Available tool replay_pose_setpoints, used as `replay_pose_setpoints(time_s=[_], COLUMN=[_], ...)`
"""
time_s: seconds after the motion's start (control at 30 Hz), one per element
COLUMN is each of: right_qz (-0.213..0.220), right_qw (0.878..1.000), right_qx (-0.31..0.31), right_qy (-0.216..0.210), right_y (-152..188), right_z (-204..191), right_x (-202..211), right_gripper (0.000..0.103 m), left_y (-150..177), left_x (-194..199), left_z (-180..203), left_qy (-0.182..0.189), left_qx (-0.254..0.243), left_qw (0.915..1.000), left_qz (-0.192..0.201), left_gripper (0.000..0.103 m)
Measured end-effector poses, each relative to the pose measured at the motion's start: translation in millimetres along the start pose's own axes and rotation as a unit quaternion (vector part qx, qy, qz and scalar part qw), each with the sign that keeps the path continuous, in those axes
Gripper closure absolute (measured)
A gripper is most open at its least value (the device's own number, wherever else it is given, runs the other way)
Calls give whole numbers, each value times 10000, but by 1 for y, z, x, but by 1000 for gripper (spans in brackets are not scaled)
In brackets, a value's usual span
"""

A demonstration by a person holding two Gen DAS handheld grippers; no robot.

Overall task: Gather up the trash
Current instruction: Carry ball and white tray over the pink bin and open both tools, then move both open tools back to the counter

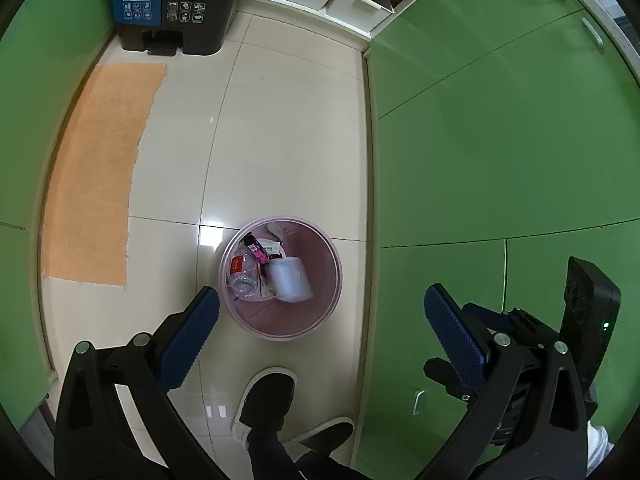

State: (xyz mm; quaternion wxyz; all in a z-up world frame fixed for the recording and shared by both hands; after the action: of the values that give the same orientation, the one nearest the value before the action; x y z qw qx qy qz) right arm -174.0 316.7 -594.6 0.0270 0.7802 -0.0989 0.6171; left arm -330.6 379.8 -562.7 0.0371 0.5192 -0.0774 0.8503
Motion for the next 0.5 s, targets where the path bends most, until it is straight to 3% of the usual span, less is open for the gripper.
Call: replay_pose_setpoints(time_s=[0.23, 0.5], right_qz=[52, 515], right_qw=[9998, 9980], right_qx=[-172, -362], right_qy=[2, 39], right_y=[8, 14], right_z=[-1, -17], right_x=[33, 148], right_gripper=[6, 6], left_y=[7, 22], left_x=[27, 115], left_z=[20, 81], left_qy=[46, 93], left_qx=[-51, -345], left_qw=[10000, 9993], left_qz=[-32, 133], left_gripper=[3, 3])
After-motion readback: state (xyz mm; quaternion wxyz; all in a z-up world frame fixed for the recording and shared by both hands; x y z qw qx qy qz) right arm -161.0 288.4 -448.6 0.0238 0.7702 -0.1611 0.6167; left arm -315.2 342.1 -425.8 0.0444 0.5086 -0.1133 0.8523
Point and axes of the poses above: each gripper's, at about its wrist camera, not at the fingertips, and x roughly against the way its jaws point, z to its right, y to its underside, the point moved 3 cm from there along -x, roughly the way its jaws point, and after that the axes turned 5 degrees about x, right-handed, at the moved point
